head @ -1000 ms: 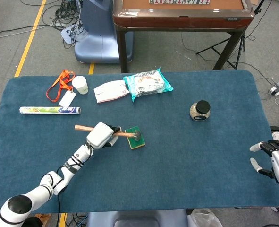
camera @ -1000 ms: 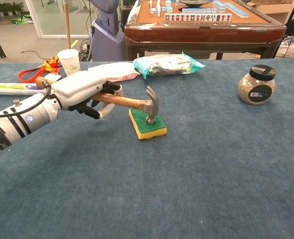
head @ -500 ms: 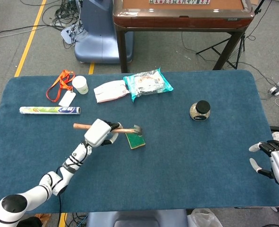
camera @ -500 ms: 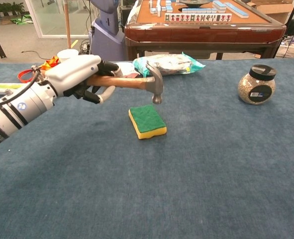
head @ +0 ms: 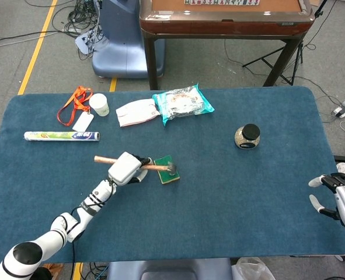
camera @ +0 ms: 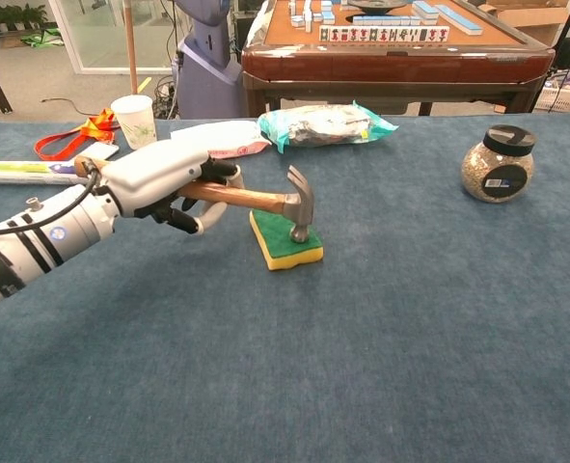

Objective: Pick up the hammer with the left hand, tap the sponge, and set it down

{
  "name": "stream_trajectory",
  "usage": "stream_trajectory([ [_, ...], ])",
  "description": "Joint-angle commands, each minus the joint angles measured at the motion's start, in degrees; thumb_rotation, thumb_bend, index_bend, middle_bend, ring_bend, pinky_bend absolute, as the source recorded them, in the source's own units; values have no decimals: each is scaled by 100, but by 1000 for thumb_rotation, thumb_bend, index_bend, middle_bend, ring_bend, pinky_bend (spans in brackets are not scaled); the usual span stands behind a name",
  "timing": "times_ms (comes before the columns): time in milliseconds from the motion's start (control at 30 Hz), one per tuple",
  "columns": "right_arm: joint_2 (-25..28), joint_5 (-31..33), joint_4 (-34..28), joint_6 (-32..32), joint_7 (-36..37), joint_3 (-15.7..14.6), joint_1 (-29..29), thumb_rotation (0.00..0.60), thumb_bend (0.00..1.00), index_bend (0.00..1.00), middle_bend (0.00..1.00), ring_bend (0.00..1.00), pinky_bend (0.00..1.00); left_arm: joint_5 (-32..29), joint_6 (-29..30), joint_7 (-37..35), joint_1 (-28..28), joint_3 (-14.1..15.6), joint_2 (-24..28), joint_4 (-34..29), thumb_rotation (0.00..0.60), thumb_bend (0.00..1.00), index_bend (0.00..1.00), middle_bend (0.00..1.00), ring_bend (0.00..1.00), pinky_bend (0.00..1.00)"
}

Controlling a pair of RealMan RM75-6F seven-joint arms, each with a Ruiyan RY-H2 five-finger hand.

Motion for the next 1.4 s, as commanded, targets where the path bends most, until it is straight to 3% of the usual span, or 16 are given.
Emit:
stream_trajectory([
  [33, -2, -10, -4, -4, -8, -6, 2, 600, 323, 457, 451, 393, 259, -91, 261, -309, 73, -130, 144, -242, 600, 682, 795, 859, 695, 864],
  [267, 1, -26, -15, 10, -12, -13, -3, 600, 323, 457, 451, 393, 259, -113, 709, -583, 273, -211, 543, -788, 600, 682, 796, 862, 695, 864],
  [567, 0, -27, -25, 0, -26, -16, 1, 600, 323, 457, 451, 393, 259, -1, 776, -629, 524, 35, 725, -749, 600, 682, 796, 862, 695, 864],
  [1167, 7, -7, -31, -25, -28, -14, 7, 600, 323, 457, 451, 393, 259, 128, 721, -1013, 807, 351, 332, 593, 600, 682, 788, 854, 686, 862],
  [1333, 5, -14, -35, -31, -37, -20, 9, 600, 323, 457, 451, 393, 259, 137, 700, -1104, 872, 405, 316, 726, 600, 657, 725, 783, 646, 835],
  [1400, 6, -20, -40, -42, -45, -24, 15, 600, 323, 457, 451, 393, 259, 108, 625, -1083, 888, 404, 312, 718, 600, 583, 611, 671, 581, 780],
])
